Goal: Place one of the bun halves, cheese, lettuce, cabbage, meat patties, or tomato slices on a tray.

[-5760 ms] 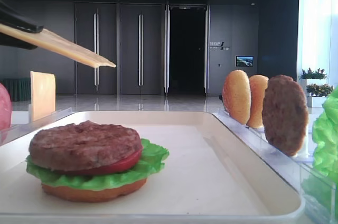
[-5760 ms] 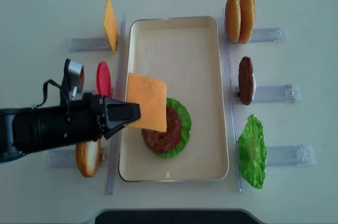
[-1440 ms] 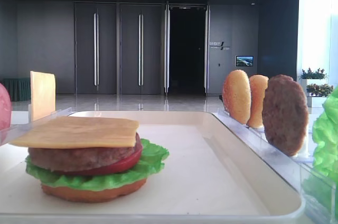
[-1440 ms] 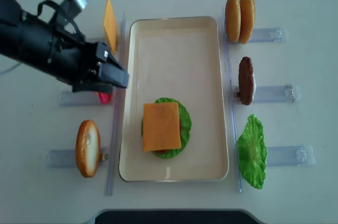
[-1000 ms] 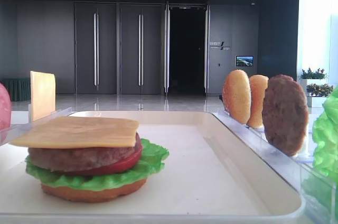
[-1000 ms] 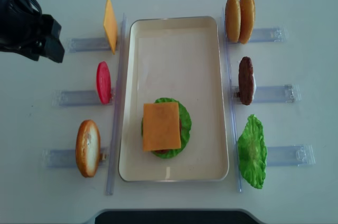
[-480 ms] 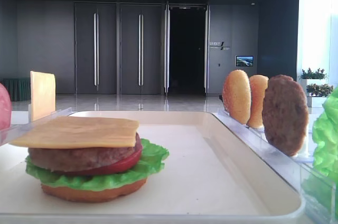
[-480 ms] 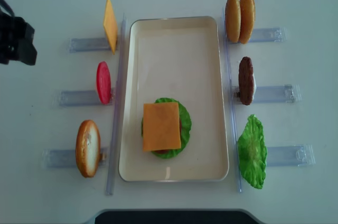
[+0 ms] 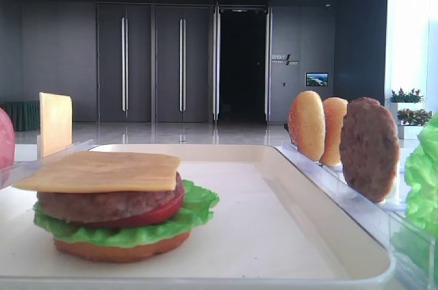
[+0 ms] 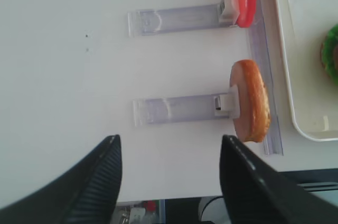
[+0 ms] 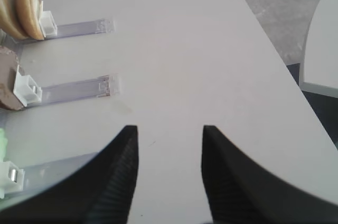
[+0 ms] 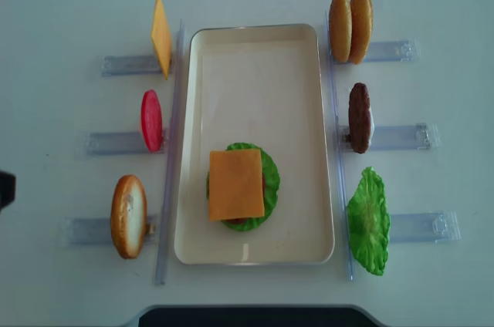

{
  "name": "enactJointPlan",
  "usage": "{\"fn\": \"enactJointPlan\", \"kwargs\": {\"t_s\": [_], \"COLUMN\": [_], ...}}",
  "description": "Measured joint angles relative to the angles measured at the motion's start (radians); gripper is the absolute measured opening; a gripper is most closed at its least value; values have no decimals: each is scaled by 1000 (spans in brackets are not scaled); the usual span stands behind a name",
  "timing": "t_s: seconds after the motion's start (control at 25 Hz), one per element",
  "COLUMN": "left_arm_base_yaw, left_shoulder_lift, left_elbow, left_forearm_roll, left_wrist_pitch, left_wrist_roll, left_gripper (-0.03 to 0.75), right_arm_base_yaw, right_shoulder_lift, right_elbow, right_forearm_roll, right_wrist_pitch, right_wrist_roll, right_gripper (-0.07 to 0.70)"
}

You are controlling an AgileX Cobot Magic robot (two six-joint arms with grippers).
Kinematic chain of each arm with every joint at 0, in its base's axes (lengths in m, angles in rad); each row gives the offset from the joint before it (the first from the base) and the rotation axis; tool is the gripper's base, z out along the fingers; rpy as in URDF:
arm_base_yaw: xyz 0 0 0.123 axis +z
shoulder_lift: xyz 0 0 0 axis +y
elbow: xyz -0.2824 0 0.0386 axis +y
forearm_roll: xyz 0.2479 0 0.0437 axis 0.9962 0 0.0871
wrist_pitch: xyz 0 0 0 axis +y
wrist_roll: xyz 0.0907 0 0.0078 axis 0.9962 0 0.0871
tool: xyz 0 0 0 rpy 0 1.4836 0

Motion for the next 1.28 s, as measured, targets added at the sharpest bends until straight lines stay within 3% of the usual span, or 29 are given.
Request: {"fn": "enactJointPlan", "kwargs": {"t_s": [0.24, 0.48, 0.84, 1.28], "left_arm_base_yaw": [0, 1, 1, 1], "left_shoulder_lift": [-260, -440, -655, -657], "left_elbow": [193, 315, 340, 342], "left_forearm_roll": [-4, -1, -18, -18], "left_wrist_pitch": [-48, -82, -119, -121], "left_wrist_roll": [1, 1, 1, -4], "left_gripper": [450, 450, 450, 450], "right_arm_base_yaw": [0, 0, 0, 0], "right_shoulder_lift": [0, 0, 0, 0], "right_elbow": [0, 0, 0, 0], "right_forearm_roll": [0, 0, 0, 0], "right_wrist_pitch": [0, 0, 0, 0], "right_wrist_roll": [0, 0, 0, 0], "right_gripper": [279, 279, 279, 279]}}
